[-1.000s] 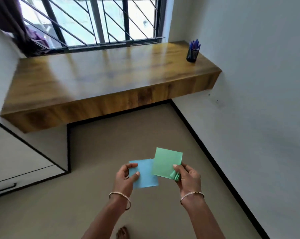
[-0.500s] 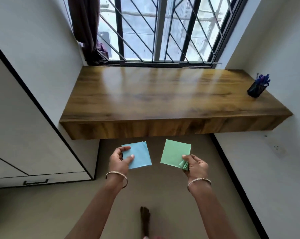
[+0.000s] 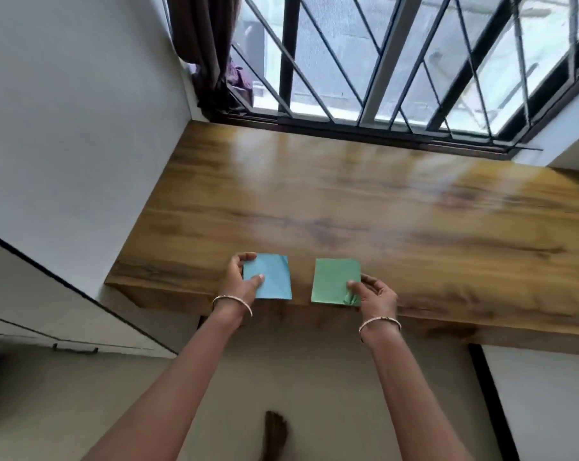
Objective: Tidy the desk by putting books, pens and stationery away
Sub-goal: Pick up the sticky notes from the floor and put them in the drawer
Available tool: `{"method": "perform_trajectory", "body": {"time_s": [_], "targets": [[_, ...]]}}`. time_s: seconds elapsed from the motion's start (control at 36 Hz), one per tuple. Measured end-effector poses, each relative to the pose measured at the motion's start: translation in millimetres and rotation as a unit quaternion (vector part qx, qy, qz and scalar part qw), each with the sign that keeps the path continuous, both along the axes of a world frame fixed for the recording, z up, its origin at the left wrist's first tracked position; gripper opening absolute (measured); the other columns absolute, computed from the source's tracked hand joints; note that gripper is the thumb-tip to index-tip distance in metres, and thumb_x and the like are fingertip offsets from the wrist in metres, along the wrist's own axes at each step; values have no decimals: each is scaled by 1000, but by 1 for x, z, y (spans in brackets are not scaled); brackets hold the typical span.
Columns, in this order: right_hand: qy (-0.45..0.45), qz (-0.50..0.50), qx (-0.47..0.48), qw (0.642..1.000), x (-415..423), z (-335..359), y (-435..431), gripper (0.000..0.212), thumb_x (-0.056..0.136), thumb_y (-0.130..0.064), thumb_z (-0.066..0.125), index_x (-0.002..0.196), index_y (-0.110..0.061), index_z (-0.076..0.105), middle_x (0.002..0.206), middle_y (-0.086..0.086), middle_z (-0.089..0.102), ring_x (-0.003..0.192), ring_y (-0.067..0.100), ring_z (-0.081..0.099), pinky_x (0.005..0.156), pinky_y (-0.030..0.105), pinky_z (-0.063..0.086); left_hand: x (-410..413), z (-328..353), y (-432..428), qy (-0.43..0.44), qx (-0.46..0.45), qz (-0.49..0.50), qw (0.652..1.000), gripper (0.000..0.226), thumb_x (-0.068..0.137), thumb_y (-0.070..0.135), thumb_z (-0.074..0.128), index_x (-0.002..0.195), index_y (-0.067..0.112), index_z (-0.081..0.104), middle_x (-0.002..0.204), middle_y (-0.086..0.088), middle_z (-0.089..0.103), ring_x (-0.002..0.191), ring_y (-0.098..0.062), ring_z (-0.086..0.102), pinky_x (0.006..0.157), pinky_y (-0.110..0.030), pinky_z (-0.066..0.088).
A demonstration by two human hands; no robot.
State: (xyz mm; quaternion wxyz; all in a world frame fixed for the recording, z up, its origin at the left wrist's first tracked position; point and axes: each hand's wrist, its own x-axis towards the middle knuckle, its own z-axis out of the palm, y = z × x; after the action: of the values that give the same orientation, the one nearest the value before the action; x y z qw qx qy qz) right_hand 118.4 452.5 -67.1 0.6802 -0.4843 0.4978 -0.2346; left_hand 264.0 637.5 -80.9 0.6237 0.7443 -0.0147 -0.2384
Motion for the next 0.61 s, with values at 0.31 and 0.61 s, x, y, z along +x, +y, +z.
{"method": "perform_trajectory", "body": {"time_s": [0.31,0.61], "targets": [[209,80,-183,957,71,-19,-35,27,72,-17,78,98,-11,74,90,9,75,82,22,71,80,36,57,46,-5,-29,-197,226,-73,951,48,76,16,73,119,25,54,120,0,62,107,-25,61,90,-33,49],[297,50,-405,863,44,-19,-6,14,78,-23,73,85,-13,66,88,5,59,84,27,59,73,29,41,29,-13,12,-294,227,30,928,15,77,27,75,83,19,63,87,1,57,78,-19,58,73,-35,51]]}}
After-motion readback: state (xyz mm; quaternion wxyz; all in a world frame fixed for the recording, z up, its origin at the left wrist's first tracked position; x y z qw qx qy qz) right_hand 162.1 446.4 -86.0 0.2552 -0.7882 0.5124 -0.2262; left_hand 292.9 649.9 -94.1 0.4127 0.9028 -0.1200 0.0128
